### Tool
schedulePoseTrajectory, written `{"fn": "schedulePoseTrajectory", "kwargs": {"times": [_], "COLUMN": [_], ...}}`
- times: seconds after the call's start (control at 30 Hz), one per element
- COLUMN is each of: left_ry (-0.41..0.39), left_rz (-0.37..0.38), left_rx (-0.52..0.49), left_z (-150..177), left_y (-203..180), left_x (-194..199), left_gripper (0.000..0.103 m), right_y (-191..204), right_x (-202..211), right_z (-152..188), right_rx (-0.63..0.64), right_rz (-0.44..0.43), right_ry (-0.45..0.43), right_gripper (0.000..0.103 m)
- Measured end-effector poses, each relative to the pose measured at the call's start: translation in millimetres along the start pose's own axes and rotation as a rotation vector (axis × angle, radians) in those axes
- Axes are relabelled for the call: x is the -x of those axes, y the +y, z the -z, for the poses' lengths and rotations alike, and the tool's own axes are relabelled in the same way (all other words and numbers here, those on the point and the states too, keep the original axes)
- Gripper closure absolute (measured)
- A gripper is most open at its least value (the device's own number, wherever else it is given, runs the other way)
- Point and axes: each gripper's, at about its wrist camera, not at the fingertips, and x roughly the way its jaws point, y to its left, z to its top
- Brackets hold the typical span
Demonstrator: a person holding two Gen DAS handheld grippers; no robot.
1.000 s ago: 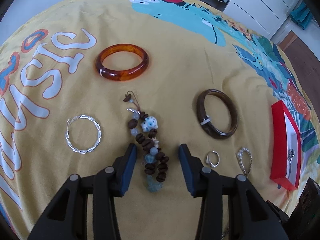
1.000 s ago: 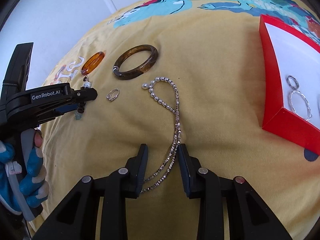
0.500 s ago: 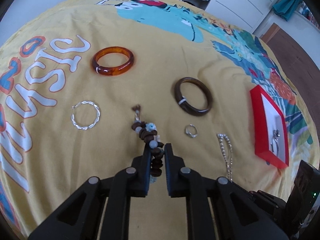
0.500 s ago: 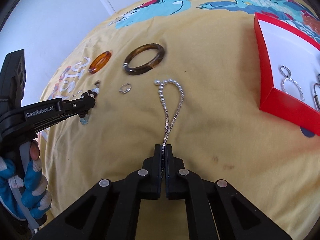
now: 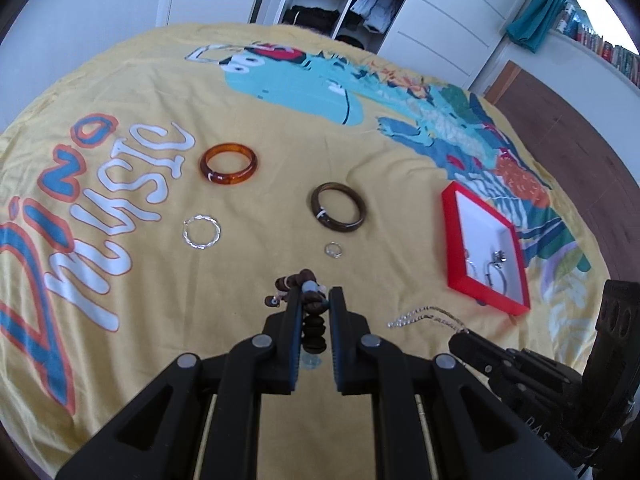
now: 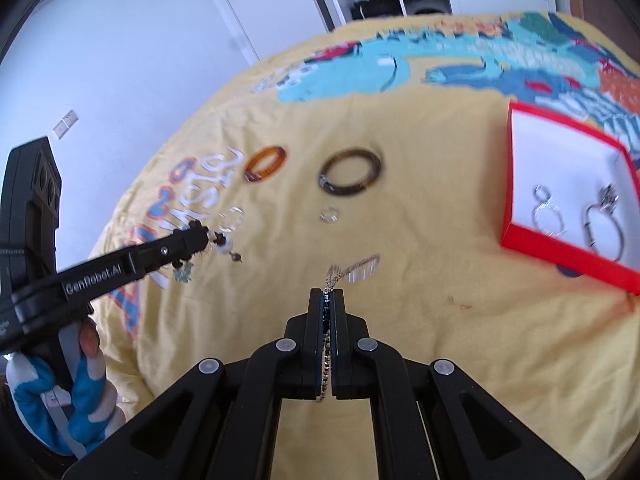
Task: Organize jewelry
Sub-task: 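Carry the bracelet and necklace in both tools over the red box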
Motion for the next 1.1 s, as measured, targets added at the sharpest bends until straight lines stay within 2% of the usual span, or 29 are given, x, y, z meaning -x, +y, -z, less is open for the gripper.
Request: {"fn": "schedulePoseTrajectory", "kwargs": {"times": [0.27,0.53,0.8,0.9,1.1], "left_ry": [-0.075,-0.092,-0.092,-0.066,-0.010], "left_rz": [0.022,0.044,0.051,0.038,0.032], "left_rx": [-0.021,-0.019,-0.070,-0.105,-0.136], "left_z": [18,35,38,41,43], "left_y": [-7,-11,-39,-51,-71], "left_x": [63,88,88,79,53], "left_gripper": [0.092,0.092,0.092,0.092,0.092], "right_y": [26,27,-3,-23,-68], "right_x": [59,100,137,142,143], "right_z": [8,18,8,5,1], "right_rx": [0.037,0.044,0.003,-0.035,-0.089], "right_rz": [-0.003,0.034,0.071,0.078,0.114], "right_ry": [-0.096,-0.144,-0.222,-0.253,-0.263], "right_gripper": [0.100,0.100,0.100,0.100,0.100]}}
